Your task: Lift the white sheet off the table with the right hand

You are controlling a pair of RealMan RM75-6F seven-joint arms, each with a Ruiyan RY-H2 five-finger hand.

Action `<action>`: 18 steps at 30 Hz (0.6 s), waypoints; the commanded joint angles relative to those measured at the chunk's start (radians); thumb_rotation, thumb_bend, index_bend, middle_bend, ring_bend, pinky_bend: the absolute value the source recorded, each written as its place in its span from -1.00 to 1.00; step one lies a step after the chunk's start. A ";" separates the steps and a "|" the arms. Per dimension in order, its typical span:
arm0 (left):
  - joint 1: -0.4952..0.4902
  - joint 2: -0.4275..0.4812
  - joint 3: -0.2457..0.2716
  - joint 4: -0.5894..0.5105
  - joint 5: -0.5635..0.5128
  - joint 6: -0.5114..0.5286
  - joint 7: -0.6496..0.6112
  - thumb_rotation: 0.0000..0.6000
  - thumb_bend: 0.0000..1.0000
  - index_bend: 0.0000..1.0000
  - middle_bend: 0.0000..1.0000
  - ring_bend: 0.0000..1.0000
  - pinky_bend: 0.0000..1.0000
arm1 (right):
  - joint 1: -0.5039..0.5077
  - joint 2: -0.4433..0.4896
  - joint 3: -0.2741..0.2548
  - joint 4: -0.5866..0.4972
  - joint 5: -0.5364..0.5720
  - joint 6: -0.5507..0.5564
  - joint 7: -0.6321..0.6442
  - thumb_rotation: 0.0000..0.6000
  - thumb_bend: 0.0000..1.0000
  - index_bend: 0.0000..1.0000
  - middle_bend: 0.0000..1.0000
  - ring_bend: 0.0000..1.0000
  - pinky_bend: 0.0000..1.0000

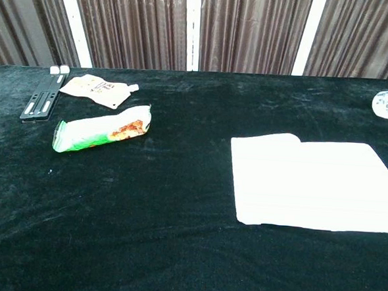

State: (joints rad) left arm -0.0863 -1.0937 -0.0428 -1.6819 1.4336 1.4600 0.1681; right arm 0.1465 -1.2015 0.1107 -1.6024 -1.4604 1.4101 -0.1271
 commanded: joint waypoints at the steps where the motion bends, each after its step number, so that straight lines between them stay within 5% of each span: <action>1: -0.001 0.001 -0.002 0.000 -0.002 -0.001 -0.002 1.00 -0.73 -1.00 -1.00 -1.00 -1.00 | 0.054 -0.035 0.030 -0.062 0.044 -0.063 -0.073 1.00 -0.85 -1.00 -1.00 -1.00 -1.00; 10: -0.004 0.004 -0.005 0.005 -0.019 -0.013 -0.010 1.00 -0.71 -1.00 -1.00 -1.00 -1.00 | 0.172 -0.207 0.062 -0.284 0.234 -0.175 -0.400 1.00 -0.85 -1.00 -1.00 -1.00 -1.00; 18: 0.001 0.017 -0.005 0.005 -0.010 -0.006 -0.045 1.00 -0.70 -1.00 -1.00 -1.00 -1.00 | 0.260 -0.451 0.084 -0.239 0.419 -0.158 -0.616 1.00 -0.85 -1.00 -1.00 -1.00 -1.00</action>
State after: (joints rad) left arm -0.0859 -1.0790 -0.0474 -1.6777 1.4228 1.4539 0.1267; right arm 0.3690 -1.5801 0.1824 -1.8553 -1.1096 1.2447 -0.6728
